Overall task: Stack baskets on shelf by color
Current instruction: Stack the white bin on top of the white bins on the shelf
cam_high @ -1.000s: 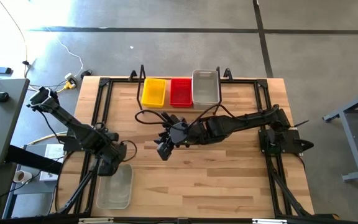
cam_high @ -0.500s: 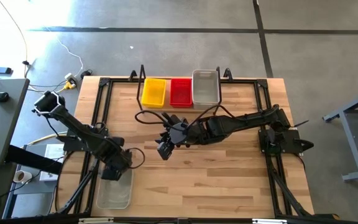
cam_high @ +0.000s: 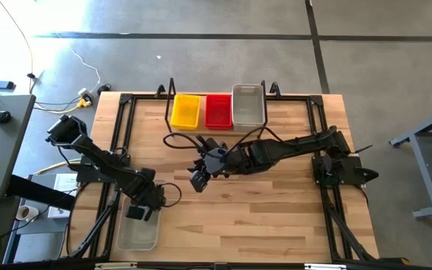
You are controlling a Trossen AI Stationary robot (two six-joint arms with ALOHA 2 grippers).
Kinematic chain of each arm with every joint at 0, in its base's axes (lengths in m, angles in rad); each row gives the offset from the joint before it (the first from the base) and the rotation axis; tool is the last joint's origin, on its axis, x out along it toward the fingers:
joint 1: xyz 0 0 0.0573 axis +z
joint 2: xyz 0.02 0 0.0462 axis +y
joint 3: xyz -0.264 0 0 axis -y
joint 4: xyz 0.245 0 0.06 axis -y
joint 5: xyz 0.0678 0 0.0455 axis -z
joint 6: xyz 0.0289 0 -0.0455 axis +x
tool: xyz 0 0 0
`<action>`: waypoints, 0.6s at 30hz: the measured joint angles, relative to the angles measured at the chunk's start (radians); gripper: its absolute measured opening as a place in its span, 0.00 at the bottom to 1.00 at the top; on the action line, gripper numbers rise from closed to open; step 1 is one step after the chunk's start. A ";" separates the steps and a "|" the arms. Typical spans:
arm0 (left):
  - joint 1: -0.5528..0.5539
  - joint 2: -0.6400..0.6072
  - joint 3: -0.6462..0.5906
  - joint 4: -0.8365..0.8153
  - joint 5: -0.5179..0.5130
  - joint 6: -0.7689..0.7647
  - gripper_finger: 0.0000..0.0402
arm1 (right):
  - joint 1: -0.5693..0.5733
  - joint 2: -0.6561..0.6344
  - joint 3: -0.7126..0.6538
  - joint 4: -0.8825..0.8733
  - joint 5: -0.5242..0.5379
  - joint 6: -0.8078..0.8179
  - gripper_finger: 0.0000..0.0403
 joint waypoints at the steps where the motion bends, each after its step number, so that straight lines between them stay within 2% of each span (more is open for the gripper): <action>1: 0.002 0.000 0.000 0.000 0.006 0.006 0.18 | 0.000 0.000 0.000 -0.002 0.002 0.000 0.35; 7: 0.002 -0.003 0.000 0.000 0.001 0.023 0.02 | 0.000 0.000 0.000 -0.009 0.026 0.021 0.35; 14: 0.002 -0.003 0.000 -0.002 0.027 0.016 0.01 | 0.005 0.000 0.000 -0.009 0.036 0.024 0.35; 18: 0.026 -0.004 0.000 -0.002 0.047 -0.021 0.01 | 0.011 0.000 0.000 -0.009 -0.003 0.020 0.35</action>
